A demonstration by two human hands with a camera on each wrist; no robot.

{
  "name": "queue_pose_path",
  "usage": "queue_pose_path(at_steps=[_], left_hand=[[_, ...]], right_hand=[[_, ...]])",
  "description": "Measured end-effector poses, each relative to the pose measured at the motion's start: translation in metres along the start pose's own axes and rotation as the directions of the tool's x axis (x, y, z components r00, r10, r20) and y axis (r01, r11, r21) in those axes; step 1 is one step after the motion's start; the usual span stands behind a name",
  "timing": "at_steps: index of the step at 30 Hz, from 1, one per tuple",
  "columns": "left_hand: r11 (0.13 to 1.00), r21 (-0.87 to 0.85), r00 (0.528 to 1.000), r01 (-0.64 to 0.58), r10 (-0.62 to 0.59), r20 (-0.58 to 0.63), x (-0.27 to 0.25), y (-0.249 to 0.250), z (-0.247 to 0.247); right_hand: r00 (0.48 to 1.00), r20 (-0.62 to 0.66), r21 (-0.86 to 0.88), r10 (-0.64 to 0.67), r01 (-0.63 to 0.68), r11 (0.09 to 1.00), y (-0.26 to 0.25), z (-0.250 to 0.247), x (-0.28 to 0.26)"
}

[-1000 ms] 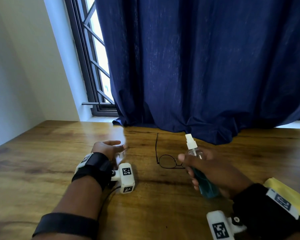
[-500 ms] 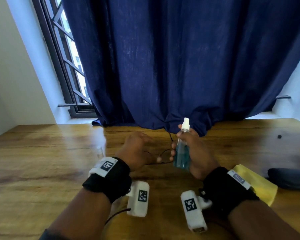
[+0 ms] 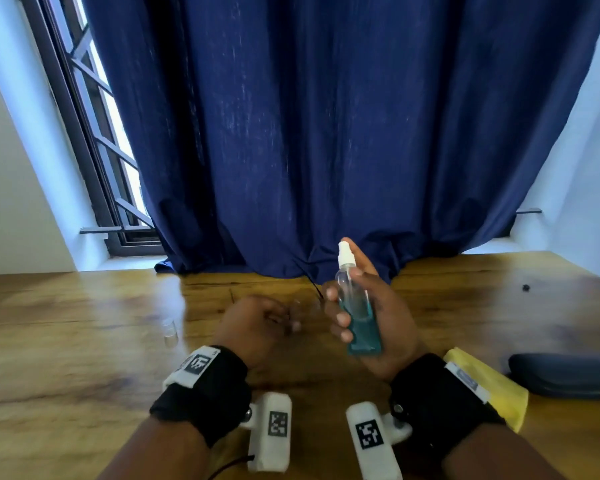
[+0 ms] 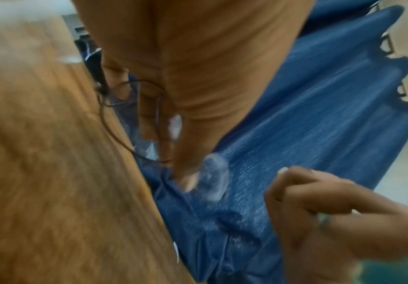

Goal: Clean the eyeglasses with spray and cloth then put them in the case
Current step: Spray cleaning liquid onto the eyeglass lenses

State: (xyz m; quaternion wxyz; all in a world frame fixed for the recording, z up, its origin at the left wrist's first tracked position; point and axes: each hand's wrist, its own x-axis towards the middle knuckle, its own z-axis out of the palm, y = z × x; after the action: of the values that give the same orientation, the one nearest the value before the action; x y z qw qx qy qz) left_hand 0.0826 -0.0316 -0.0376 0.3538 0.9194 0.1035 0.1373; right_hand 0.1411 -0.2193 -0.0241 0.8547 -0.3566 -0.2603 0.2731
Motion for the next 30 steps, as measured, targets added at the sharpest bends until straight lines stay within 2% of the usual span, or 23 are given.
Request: queue_pose_path(at_steps=[2,4,6,8,10,14,17,20,22,25,27,28,30], left_hand=[[0.965,-0.256,0.975,-0.059,0.001,-0.223,-0.005,0.002,-0.012],[0.900,-0.423,0.941,-0.104,-0.048,-0.334,-0.011,0.002,-0.021],[0.822,-0.560,0.941,-0.101,-0.103,-0.321,-0.016,0.001,-0.026],[0.664,-0.745,0.957,-0.066,-0.168,-0.235,-0.016,0.000,-0.026],[0.530,-0.847,0.973,-0.039,-0.172,-0.152,-0.014,0.004,-0.025],[0.414,-0.907,0.980,-0.070,-0.142,-0.140,-0.015,0.011,-0.028],[0.481,-0.868,0.974,-0.121,-0.110,-0.196,-0.015,0.009,-0.030],[0.546,-0.817,0.962,-0.186,-0.067,-0.264,-0.016,0.009,-0.028],[0.589,-0.768,0.946,-0.250,-0.020,-0.323,-0.019,0.014,-0.028],[0.668,-0.663,0.904,-0.339,0.037,-0.426,-0.026,0.023,-0.031],[0.733,-0.576,0.883,-0.362,0.073,-0.463,-0.029,0.028,-0.032],[0.768,-0.533,0.878,-0.355,0.078,-0.473,-0.029,0.029,-0.032],[0.811,-0.482,0.873,-0.332,0.070,-0.483,-0.028,0.028,-0.032]], right_hand=[[0.999,0.053,0.075,-0.001,-0.003,0.997,-0.004,0.000,-0.004],[0.992,0.126,0.146,-0.002,-0.017,0.989,-0.007,-0.002,-0.007],[0.974,0.227,0.232,-0.004,-0.050,0.971,-0.010,-0.005,-0.007],[0.948,0.318,0.311,-0.014,-0.090,0.946,-0.017,-0.002,-0.008],[0.929,0.367,0.331,-0.041,-0.090,0.939,-0.023,0.003,-0.010],[0.881,0.466,0.329,-0.088,-0.080,0.941,-0.030,0.011,-0.015],[0.861,0.501,0.287,-0.090,-0.068,0.956,-0.033,0.014,-0.019],[0.876,0.477,0.229,-0.066,-0.051,0.972,-0.037,0.016,-0.022],[0.902,0.425,0.131,-0.075,0.021,0.991,-0.042,0.020,-0.025],[0.928,0.328,-0.114,-0.180,0.227,0.967,-0.054,0.035,-0.031],[0.919,0.228,-0.364,-0.323,0.388,0.847,-0.062,0.042,-0.036],[0.889,0.207,-0.505,-0.408,0.454,0.734,-0.064,0.043,-0.039],[0.820,0.250,-0.748,-0.515,0.501,0.436,-0.063,0.043,-0.040]])
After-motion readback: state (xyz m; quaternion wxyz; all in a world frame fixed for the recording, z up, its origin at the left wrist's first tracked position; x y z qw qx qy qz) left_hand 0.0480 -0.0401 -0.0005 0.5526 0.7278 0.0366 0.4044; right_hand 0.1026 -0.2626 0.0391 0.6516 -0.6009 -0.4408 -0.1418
